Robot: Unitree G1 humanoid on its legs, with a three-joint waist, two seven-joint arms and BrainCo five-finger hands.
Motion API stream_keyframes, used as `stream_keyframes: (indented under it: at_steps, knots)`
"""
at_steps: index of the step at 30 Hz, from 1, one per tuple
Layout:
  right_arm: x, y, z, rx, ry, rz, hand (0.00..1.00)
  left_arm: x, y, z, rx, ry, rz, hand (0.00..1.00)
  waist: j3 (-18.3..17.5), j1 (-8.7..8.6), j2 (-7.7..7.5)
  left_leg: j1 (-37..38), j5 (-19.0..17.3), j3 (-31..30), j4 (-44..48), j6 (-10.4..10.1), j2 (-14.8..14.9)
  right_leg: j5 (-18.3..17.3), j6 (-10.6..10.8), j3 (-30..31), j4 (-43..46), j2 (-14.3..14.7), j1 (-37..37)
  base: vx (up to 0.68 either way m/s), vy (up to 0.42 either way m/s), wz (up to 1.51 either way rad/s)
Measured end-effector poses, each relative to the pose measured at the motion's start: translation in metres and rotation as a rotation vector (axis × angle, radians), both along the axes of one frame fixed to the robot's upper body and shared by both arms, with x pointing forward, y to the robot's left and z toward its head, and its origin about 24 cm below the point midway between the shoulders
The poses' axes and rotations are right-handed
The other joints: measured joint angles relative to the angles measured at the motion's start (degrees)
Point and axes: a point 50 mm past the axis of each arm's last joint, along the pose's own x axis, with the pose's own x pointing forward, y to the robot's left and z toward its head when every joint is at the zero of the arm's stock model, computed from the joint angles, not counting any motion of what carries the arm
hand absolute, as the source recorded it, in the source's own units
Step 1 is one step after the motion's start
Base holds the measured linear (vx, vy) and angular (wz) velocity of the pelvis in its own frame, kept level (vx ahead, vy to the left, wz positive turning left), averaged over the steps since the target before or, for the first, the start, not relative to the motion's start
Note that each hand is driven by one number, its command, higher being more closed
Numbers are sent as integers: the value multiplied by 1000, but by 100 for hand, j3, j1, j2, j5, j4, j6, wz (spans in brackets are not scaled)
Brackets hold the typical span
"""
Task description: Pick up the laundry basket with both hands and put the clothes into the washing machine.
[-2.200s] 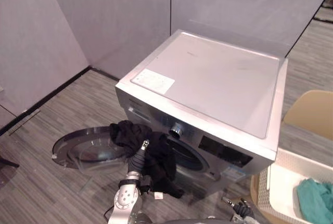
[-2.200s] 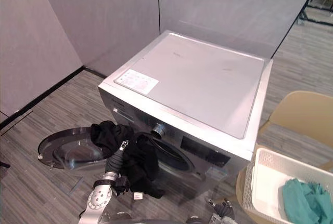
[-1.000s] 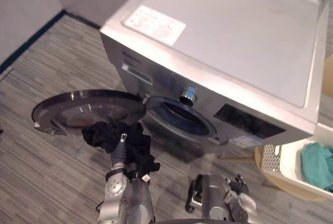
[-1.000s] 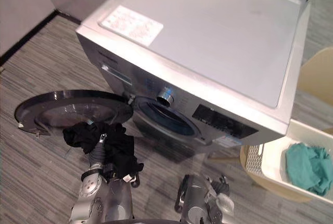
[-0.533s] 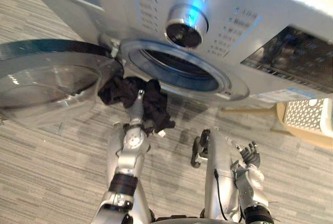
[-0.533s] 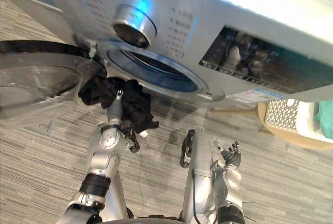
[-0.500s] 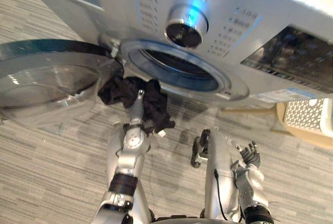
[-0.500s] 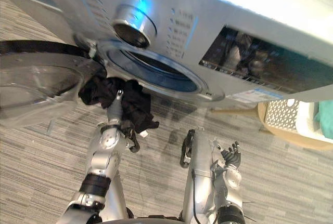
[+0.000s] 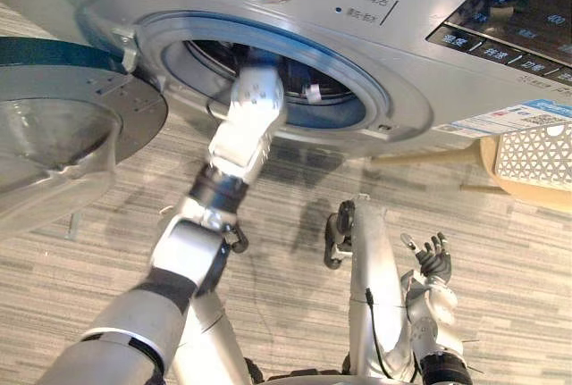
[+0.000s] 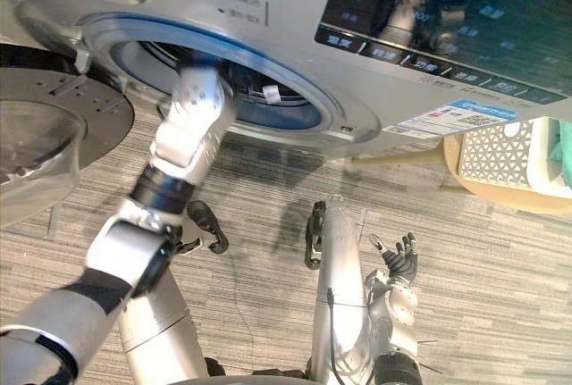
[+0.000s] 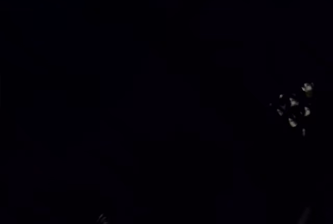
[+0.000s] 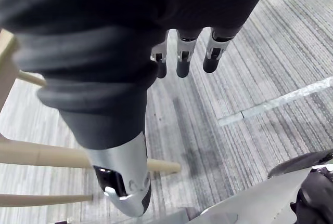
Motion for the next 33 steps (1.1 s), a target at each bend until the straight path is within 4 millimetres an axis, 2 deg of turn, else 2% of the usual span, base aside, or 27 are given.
stream_keyframes:
  at_steps: [2,7,10,14,17,20,22,26,33]
  knots:
    - [0,1,0,14,-10,-7,0,3,7,22,18,-38,42,0,0,-2,-2,-148,13,-60,50,24,58,21,-7,-34,-7,69,-105,36,-47,-17]
    - [1,1,1,31,-28,-15,0,19,24,30,112,13,187,0,6,-15,-14,-269,13,-141,104,24,74,22,-9,-55,6,127,-196,58,-55,-8]
    - [1,2,1,53,-43,-5,0,27,37,28,277,21,338,0,9,-15,-23,-271,11,-170,114,20,74,21,-10,-56,22,146,-198,37,-61,-2]
    - [4,5,1,93,-67,3,0,37,40,33,505,51,500,0,42,-22,-121,-294,10,-170,114,16,74,30,-26,-44,36,144,-229,17,-56,1]
    - [4,6,2,114,-83,13,0,42,44,33,632,89,570,0,43,-22,-136,-362,12,-168,128,20,74,45,-19,-36,36,143,-297,36,-53,-1]
    - [5,11,1,135,-95,32,0,49,50,25,727,160,629,0,41,-48,-222,-365,12,-167,136,20,77,47,-19,-38,31,154,-301,50,-48,-3]
    - [7,13,2,137,-98,47,0,49,51,25,757,159,642,0,51,-61,-286,-369,12,-168,134,20,80,47,-19,-41,27,157,-305,58,-59,-1]
    - [9,15,4,130,-111,76,0,49,52,26,780,154,662,0,45,-64,-311,-371,11,-165,125,21,85,51,-11,-40,-5,160,-300,44,-47,-1]
    - [17,20,20,90,-173,140,0,48,72,30,863,146,770,0,39,-51,-324,-370,15,-56,-39,22,220,227,2,3,-253,274,-403,37,-48,-12]
